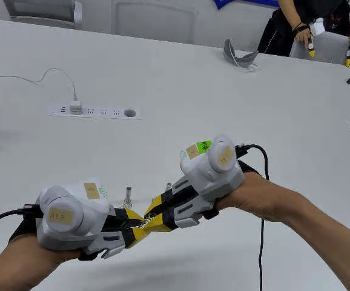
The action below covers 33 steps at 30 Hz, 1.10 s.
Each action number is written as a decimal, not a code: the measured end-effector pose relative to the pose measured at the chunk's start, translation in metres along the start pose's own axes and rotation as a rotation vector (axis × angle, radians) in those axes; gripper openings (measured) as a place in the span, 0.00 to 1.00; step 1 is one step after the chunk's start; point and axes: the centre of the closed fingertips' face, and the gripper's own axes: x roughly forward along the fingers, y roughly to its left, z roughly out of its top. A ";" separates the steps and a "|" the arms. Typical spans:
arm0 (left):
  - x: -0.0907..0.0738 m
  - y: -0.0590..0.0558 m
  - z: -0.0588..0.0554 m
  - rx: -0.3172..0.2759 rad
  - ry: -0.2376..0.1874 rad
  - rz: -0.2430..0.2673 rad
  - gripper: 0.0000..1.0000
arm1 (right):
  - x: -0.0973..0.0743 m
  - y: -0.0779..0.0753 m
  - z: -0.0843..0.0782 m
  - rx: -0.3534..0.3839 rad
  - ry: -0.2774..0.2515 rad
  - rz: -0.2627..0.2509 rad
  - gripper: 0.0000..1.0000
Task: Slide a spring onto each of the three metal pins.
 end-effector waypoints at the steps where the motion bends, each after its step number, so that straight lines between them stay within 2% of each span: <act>1: 0.000 -0.001 0.000 0.011 0.002 0.000 0.09 | 0.001 0.001 0.000 -0.008 0.005 0.005 0.12; 11: -0.001 -0.007 -0.006 0.035 0.009 -0.020 0.09 | 0.005 0.008 -0.006 -0.049 0.043 0.050 0.12; 18: -0.001 -0.005 -0.009 0.016 -0.010 -0.013 0.10 | 0.007 0.006 -0.008 -0.051 0.043 0.048 0.12; 27: -0.010 0.003 -0.014 -0.018 -0.022 0.026 0.15 | 0.014 0.003 -0.008 -0.036 0.039 0.049 0.12; 33: -0.020 0.012 -0.027 -0.049 -0.002 0.061 0.20 | 0.017 -0.001 -0.008 -0.032 0.037 0.052 0.12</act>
